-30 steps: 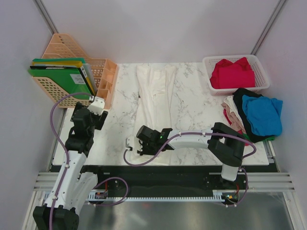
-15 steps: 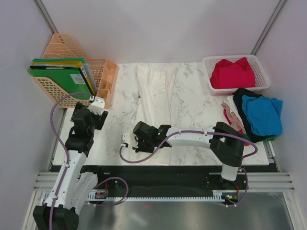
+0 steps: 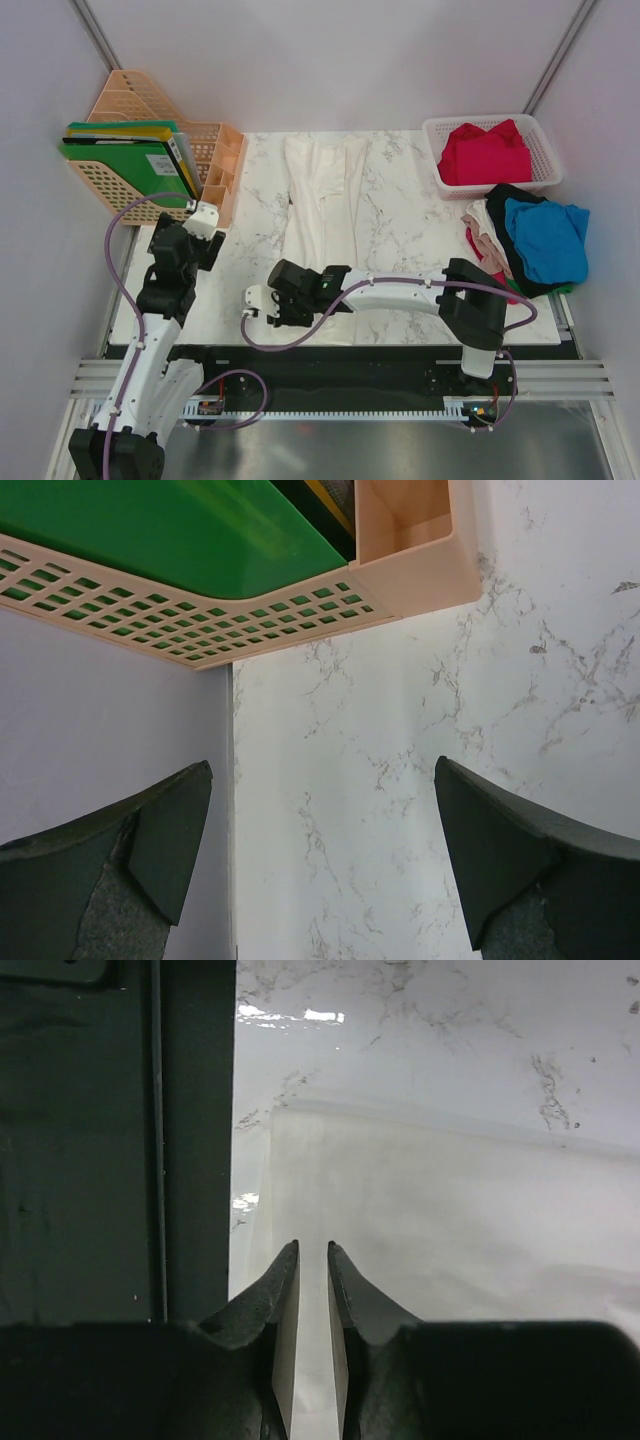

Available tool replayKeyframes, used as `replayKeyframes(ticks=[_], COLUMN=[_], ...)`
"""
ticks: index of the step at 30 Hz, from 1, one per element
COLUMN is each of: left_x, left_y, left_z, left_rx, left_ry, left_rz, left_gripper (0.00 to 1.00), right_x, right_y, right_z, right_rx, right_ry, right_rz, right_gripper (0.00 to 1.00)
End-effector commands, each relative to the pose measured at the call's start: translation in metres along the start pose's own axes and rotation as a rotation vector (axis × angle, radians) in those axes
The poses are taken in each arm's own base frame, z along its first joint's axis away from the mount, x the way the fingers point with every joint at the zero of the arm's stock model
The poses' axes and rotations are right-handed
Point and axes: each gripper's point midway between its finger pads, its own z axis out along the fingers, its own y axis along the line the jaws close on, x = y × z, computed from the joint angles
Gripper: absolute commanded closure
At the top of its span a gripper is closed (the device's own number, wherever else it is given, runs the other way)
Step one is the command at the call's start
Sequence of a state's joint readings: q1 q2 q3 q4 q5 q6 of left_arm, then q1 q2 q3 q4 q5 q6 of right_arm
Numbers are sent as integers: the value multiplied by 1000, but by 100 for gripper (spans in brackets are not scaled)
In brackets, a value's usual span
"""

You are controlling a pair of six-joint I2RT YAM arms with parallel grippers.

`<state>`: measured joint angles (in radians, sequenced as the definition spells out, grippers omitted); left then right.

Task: Fold and stack the t-shirts
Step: Grab the bottom of the folded rectangular tshirt with right arm

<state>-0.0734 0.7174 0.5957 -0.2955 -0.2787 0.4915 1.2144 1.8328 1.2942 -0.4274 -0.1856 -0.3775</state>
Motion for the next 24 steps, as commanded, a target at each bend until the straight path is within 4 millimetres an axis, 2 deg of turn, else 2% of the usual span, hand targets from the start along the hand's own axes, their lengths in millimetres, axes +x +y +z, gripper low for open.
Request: replayKeyframes(ticks=[1,3,4,6,7,9,13,14,16,17,18,19,20,22,24], left_x=[-6,-6,-6,-6,-5,-5,-3,-3,-3,-3,-3,-4,-3,-2,0], left_y=[3,2,2,3,2,3,1,0,0,-1,-2,-1,-3,-4,-7], left_z=[4,3,3,2,2,1,1,0,-1,-1,-1,-2,-2,-3,-2], left_rx=[-15,-14,-13,-17,-15,-18,-11,-9,-7,0,3,3,9,16,31], left_ry=[-35,-37,-35,-39,-36,-40,-37,-38,-40,-39,-41,-42,-40,-40,-35], left_rz=[-16,-16,-17,-17,-15,-14,-20,-22,-24,-27,-30,-34,-36,-33,-27], left_gripper=[0,0,0,0,0,0,0,0,0,0,0,0,0,0,0], right_x=[-4,-6,-6,-4,4,11,42,46,48,47,45,39,38,34,45], right_y=[10,9,8,6,6,4,-6,-23,-42,-66,-79,-93,-122,-146,-171], right_z=[-4,-8,-9,-13,-13,-16,-15,-18,-30,-40,-50,-67,-88,-123,-151], right_rx=[-29,-18,-10,9,20,37,102,169,244,333,382,437,572,697,805], right_ry=[-20,-25,-24,-22,-1,9,72,71,38,12,-7,-48,-78,-122,-128], right_rz=[6,3,3,1,2,-12,17,44,105,148,172,188,222,232,276], right_gripper=[74,68,58,50,42,37,32,32,31,31,31,30,30,27,24])
